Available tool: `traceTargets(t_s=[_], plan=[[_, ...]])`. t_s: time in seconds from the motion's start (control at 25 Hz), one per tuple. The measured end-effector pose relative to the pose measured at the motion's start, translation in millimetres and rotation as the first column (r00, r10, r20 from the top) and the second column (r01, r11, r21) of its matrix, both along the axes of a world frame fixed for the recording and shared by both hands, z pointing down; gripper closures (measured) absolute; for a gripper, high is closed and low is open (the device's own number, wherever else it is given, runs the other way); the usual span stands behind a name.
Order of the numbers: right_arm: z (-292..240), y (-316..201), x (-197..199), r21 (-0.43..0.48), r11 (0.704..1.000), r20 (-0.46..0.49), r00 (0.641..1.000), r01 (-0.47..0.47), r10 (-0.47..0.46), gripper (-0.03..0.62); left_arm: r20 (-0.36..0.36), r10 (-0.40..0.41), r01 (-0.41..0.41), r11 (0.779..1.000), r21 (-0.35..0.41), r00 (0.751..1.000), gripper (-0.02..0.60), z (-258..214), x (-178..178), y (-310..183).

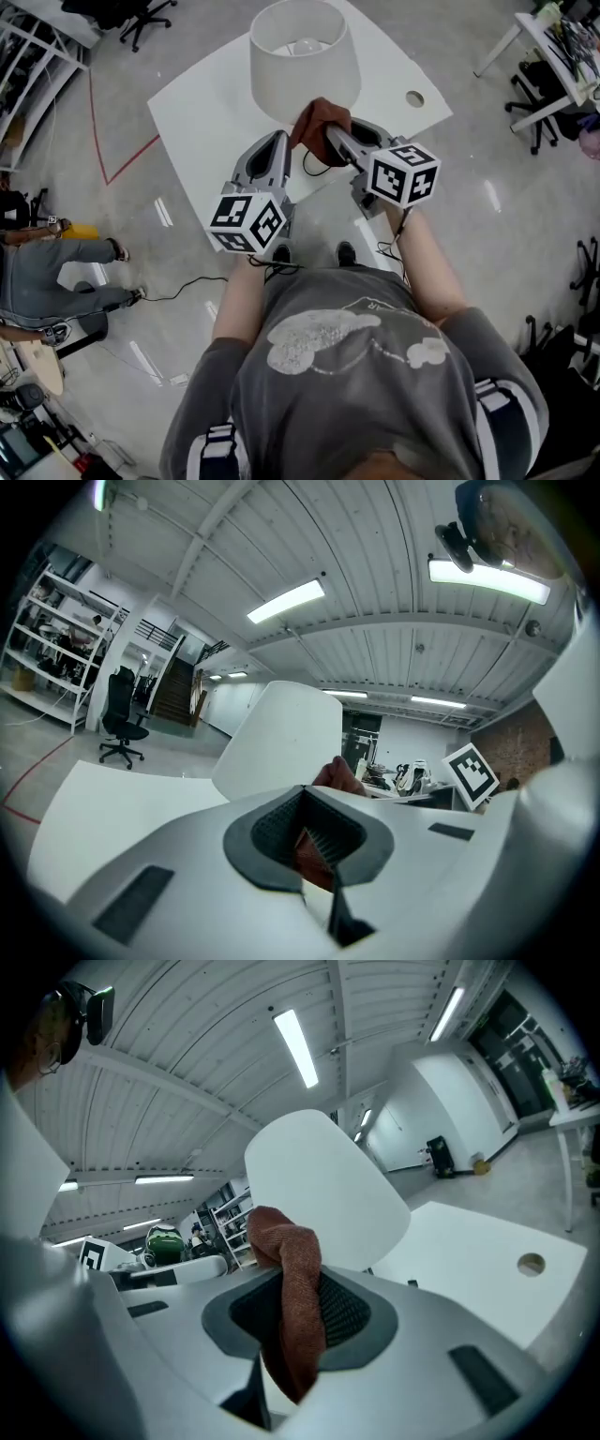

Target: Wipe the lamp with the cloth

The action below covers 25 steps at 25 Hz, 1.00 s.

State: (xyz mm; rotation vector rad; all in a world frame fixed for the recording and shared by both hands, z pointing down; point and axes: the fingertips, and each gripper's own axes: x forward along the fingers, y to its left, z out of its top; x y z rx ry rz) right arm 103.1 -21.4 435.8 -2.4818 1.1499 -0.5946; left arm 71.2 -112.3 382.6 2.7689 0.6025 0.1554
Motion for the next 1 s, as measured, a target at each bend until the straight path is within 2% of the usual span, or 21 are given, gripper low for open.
traceTargets(t_s=[0.28,0.52,0.72,1.0], plan=[[7.6,10.2,-3.8,-0.021,0.998,0.010,0.999,0.053,-0.053,0.503,0.016,-0.062,0.062,0.998,0.002,0.998,0.574,6.5,-7.9,5.4],[-4.2,15.9,-13.6,-0.019,0.998,-0.014,0.998,0.059,-0.059,0.503,-0.014,-0.095,0.095,0.995,-0.008,0.995,0.574,-7.2,-18.5,0.4],[-8.1,20.4,-20.0,-0.011,0.999,-0.018,0.999,0.048,-0.048,0.503,-0.053,-0.070,0.070,0.997,-0.011,0.996,0.574,-22.4,-18.2,1.9],[-59.6,19.1,-17.6,0.007,1.000,-0.106,0.994,-0.011,0.012,0.503,-0.126,-0.006,0.006,1.000,-0.003,0.992,0.574,-60.3,-12.2,-3.9]])
